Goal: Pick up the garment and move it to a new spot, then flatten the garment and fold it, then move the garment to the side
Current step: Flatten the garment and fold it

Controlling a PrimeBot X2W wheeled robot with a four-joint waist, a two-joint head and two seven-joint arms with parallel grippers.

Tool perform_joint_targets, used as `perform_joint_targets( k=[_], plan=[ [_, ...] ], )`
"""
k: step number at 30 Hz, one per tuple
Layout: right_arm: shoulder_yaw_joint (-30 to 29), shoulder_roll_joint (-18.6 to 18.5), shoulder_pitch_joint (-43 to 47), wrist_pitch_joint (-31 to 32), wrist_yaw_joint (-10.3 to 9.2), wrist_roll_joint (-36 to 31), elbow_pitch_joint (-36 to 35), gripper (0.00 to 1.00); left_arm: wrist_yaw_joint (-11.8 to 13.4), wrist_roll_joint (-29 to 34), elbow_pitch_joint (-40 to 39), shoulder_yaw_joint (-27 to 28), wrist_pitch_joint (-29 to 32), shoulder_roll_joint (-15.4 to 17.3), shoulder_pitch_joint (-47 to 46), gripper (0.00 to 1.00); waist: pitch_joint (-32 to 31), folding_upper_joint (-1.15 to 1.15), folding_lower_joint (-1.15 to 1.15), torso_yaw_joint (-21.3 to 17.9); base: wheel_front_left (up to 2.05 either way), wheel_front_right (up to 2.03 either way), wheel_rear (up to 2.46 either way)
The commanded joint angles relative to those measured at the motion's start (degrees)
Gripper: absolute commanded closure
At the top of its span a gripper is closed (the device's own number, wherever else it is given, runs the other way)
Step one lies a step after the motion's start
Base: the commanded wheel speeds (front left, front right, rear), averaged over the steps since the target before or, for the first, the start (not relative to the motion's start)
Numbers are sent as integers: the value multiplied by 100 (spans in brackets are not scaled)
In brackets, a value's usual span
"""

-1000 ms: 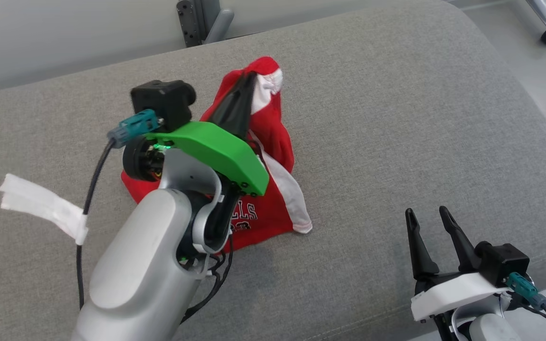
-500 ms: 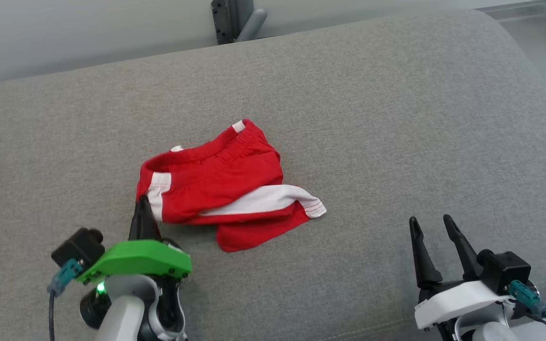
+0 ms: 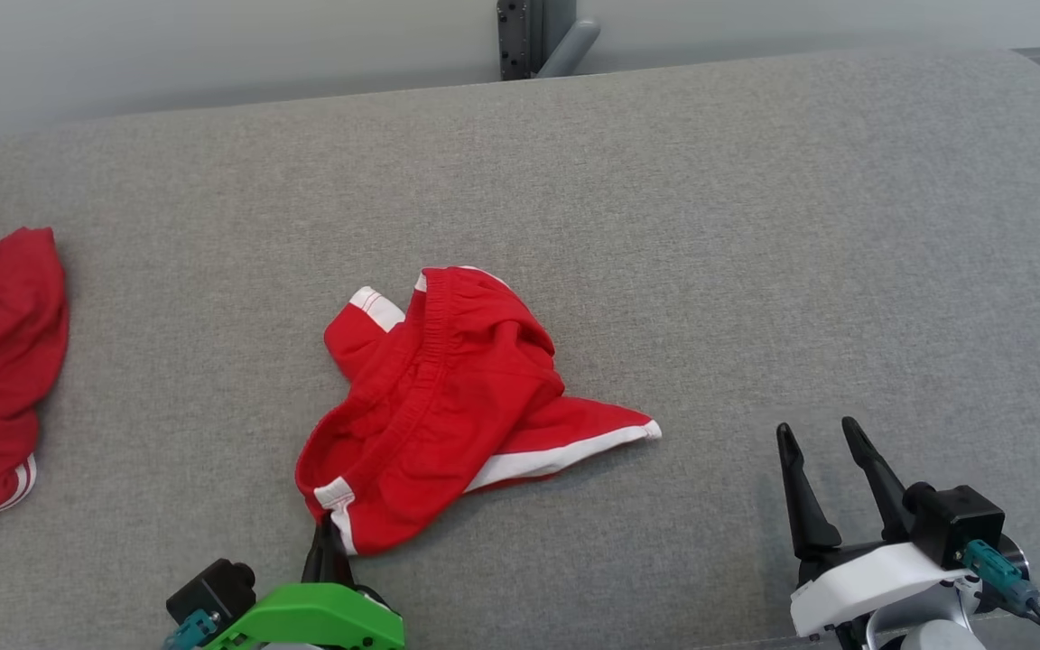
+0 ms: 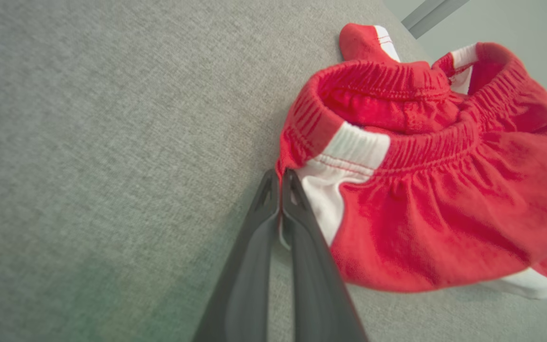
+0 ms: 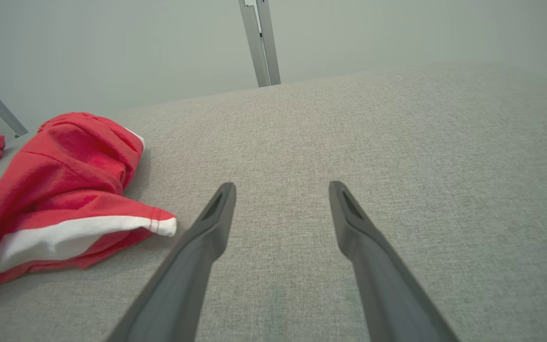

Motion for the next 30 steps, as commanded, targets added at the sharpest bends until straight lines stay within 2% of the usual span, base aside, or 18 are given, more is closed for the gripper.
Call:
perform_joint_targets(
  k=[1,2,3,4,6,8,10,15,21,24,26,30],
  plan=[
    [-4,-45,54,-19,-4,-45,13,0,-19,-81,16,-83,-23,5,15,68,-2,30,0,117,0,0,0],
    [5,-51,51,-19,-4,-42,17,0,-6,-103,12,-137,-24,5,-15,47,-5,30,0,138,0,0,0],
    [15,-56,45,-19,-4,-41,23,0,4,-103,-2,-177,-27,6,-33,0,-9,30,0,154,0,0,0],
    [19,-59,39,-19,-4,-40,27,0,6,-113,-21,-212,-29,6,-35,0,-13,30,0,167,0,0,0],
    [32,-59,25,-19,-4,-40,32,0,-142,-100,-136,-318,-23,4,-29,0,-27,30,0,178,0,0,0],
    [40,-60,41,-19,-4,-35,27,0,-250,55,-283,-478,38,131,41,0,-53,30,0,174,0,0,0],
    [51,-57,74,-20,-4,-26,19,0,-282,312,-507,-655,54,400,103,0,-80,30,0,160,0,0,0],
    [18,-51,105,-19,-4,-2,-9,0,-149,1118,-1192,-1183,371,1143,205,0,-107,30,0,116,0,0,0],
    [53,-38,83,-19,-4,14,2,0,47,1616,-2164,-1406,974,1885,35,0,-142,30,0,34,0,0,0],
    [83,-32,72,-19,-4,22,18,0,69,1602,-2408,-1412,1185,1969,-49,0,-157,30,0,-5,0,0,0],
    [115,-25,57,-19,-4,41,29,0,28,1690,-2480,-1471,1407,2125,-189,0,-165,30,0,-53,0,0,0],
    [183,-10,31,-20,-4,64,32,0,-102,1678,-2341,-1612,1846,2207,-479,0,-148,30,0,-171,0,0,0]
  ],
)
